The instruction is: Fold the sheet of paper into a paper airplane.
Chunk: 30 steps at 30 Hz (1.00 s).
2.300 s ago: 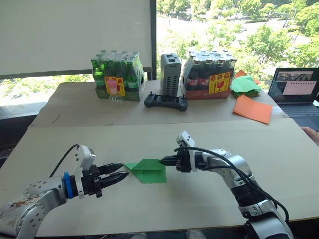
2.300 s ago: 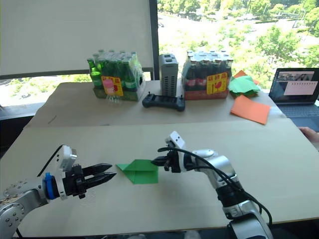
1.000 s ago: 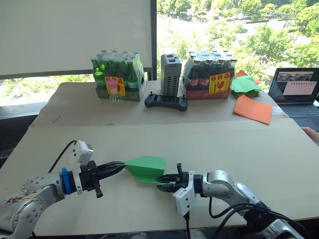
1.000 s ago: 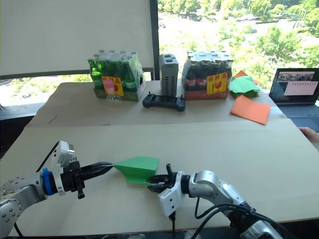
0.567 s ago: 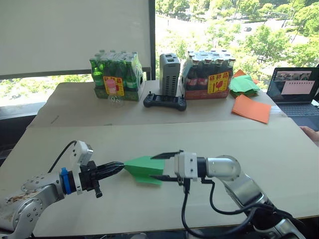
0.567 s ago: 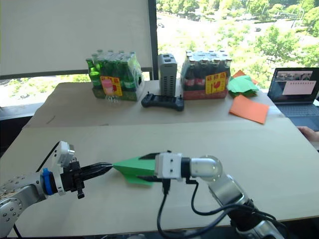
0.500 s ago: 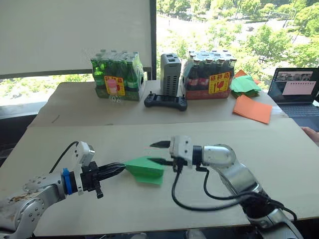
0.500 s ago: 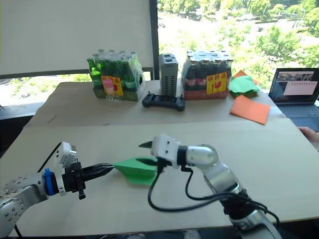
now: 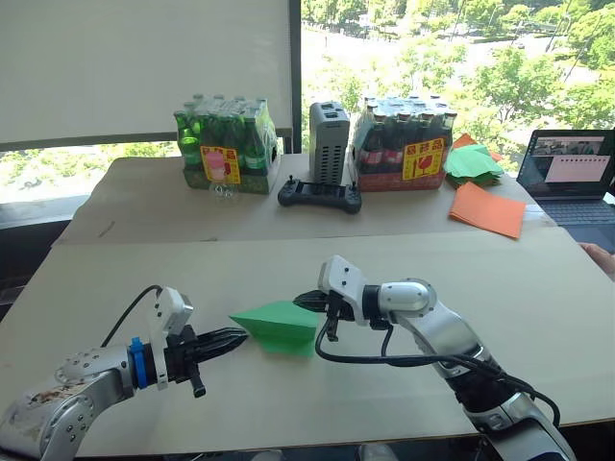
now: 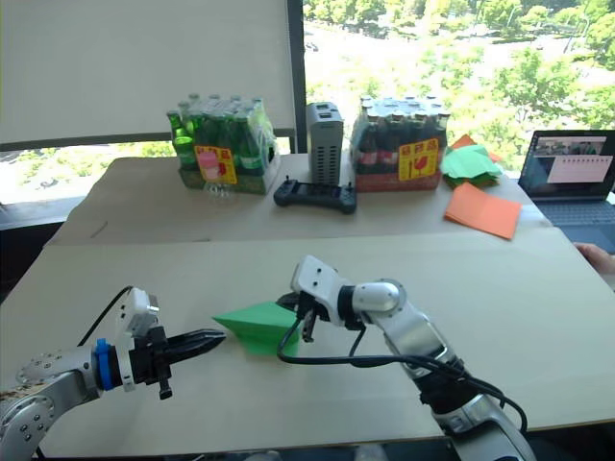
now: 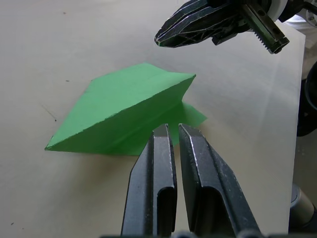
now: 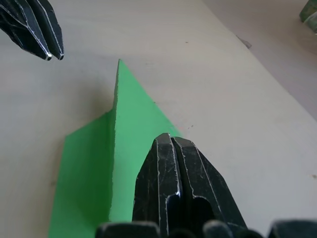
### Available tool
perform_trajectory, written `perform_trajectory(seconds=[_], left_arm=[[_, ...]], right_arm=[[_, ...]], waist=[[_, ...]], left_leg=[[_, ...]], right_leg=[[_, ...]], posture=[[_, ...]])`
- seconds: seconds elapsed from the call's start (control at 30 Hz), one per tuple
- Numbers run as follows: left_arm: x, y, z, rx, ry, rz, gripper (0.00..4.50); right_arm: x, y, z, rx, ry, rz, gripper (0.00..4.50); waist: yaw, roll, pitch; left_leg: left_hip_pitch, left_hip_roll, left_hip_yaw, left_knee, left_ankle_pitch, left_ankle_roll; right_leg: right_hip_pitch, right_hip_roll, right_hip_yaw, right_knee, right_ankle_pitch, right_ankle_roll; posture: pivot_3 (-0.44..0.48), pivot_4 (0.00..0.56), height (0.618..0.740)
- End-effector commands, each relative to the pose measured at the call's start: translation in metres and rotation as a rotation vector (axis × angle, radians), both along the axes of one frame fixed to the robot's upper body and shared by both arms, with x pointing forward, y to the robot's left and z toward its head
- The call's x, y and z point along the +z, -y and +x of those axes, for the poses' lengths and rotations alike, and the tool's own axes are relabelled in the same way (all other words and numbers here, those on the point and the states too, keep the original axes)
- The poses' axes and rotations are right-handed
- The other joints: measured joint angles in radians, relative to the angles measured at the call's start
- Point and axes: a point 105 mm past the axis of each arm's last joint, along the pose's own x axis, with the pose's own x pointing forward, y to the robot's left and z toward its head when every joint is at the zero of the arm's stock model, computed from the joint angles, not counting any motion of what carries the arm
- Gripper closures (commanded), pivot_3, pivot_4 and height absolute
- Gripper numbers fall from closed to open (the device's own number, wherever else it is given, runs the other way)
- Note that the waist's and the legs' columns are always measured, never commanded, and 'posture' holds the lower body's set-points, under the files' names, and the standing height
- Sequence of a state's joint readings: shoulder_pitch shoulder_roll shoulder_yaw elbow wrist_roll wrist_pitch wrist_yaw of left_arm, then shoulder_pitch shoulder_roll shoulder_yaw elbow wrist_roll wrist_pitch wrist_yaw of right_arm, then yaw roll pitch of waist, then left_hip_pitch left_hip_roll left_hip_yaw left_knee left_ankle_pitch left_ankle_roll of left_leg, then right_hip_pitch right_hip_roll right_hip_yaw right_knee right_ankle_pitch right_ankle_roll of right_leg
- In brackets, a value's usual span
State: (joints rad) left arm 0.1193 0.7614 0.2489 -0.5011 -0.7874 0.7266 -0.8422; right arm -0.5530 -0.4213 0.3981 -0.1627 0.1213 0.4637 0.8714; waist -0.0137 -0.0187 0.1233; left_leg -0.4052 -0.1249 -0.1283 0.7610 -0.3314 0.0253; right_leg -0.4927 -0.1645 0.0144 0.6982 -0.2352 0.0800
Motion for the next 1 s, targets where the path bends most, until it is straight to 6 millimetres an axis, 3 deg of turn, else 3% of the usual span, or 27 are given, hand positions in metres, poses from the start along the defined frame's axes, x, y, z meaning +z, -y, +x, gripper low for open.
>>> perform_trajectory(seconds=[0.03,0.3,0.53,0.8,1.0], left_arm=[[0.007,0.006,-0.003,-0.024,0.047,0.004,4.16],[0.009,0.006,-0.002,-0.016,0.055,-0.004,4.16],[0.01,0.004,-0.001,-0.011,0.061,-0.003,4.16],[0.021,0.014,0.016,-0.011,0.109,-0.017,4.16],[-0.002,0.021,0.02,-0.053,0.08,0.099,4.16]], right_arm=[[-0.001,-0.003,-0.007,0.021,-0.002,-0.012,4.47],[-0.017,-0.007,-0.015,0.039,-0.037,-0.045,4.47],[-0.018,-0.009,-0.024,0.073,-0.056,-0.047,4.47],[-0.032,-0.008,-0.033,0.088,-0.037,-0.098,4.47],[-0.031,-0.01,-0.032,0.078,-0.029,-0.087,4.47]], waist=[[0.001,0.0,0.0],[0.001,0.0,0.0],[0.001,0.0,0.0],[0.002,0.0,0.0],[-0.001,0.0,0.0]], left_leg=[[0.0,0.0,0.0,0.0,0.0,0.0],[0.0,0.0,0.0,0.0,0.0,0.0],[0.0,0.0,0.0,0.0,0.0,0.0],[0.0,0.0,0.0,0.0,0.0,0.0],[0.0,0.0,0.0,0.0,0.0,0.0]], right_leg=[[0.0,0.0,0.0,0.0,0.0,0.0],[0.0,0.0,0.0,0.0,0.0,0.0],[0.0,0.0,0.0,0.0,0.0,0.0],[0.001,0.0,0.0,0.0,0.0,0.0],[0.001,0.0,0.0,0.0,0.0,0.0]], posture=[[0.0,0.15,0.675],[0.0,0.15,0.675],[0.0,0.15,0.675],[0.0,0.15,0.675],[0.0,0.15,0.675]])
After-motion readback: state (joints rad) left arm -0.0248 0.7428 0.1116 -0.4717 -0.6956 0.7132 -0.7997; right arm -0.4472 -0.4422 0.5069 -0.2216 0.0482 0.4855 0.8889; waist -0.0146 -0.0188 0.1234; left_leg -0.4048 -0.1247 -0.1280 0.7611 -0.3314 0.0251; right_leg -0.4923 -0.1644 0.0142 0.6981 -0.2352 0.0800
